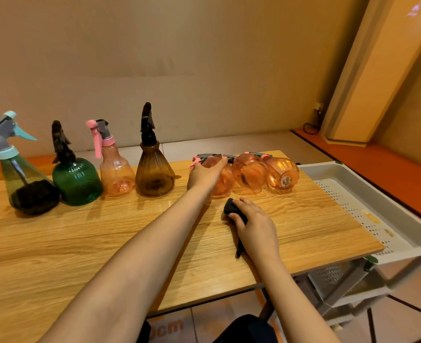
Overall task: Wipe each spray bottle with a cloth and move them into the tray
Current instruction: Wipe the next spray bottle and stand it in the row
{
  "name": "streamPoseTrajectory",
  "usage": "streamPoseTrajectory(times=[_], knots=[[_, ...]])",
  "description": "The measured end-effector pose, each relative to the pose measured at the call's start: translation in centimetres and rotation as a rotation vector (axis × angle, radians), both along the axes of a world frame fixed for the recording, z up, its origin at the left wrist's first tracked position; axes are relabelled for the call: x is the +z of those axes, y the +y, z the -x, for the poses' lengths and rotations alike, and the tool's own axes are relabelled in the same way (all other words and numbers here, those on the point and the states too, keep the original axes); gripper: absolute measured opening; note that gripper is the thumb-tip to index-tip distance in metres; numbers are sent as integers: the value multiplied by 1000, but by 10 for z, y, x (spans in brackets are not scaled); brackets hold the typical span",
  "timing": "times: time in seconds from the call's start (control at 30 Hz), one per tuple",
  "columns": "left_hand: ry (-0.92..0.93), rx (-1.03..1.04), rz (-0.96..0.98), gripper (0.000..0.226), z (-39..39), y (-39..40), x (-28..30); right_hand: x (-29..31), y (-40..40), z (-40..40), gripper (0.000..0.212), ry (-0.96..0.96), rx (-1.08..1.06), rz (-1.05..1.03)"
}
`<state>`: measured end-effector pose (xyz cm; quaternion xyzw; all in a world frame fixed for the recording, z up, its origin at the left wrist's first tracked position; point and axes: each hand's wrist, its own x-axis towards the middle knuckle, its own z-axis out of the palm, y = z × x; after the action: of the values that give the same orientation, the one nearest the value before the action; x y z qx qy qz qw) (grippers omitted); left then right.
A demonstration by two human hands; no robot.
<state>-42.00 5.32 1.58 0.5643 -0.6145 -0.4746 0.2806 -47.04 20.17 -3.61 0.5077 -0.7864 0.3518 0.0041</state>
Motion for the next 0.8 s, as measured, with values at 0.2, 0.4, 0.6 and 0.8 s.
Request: streamPoseTrajectory(times=[0.2,0.4,0.6,0.8], knots=[[37,-16,48,75,-20,6,-7,1,0,0,36,-24,-7,27],[144,-61,88,79,-50,29,-10,5,7,-1,31,-170,-13,165],[174,-192,155,89,-91,58,-22,7,12,1,28,-353,-28,287],[261,-267,170,93,-121,67,-29,24,12,-25,35,-615,42,602]])
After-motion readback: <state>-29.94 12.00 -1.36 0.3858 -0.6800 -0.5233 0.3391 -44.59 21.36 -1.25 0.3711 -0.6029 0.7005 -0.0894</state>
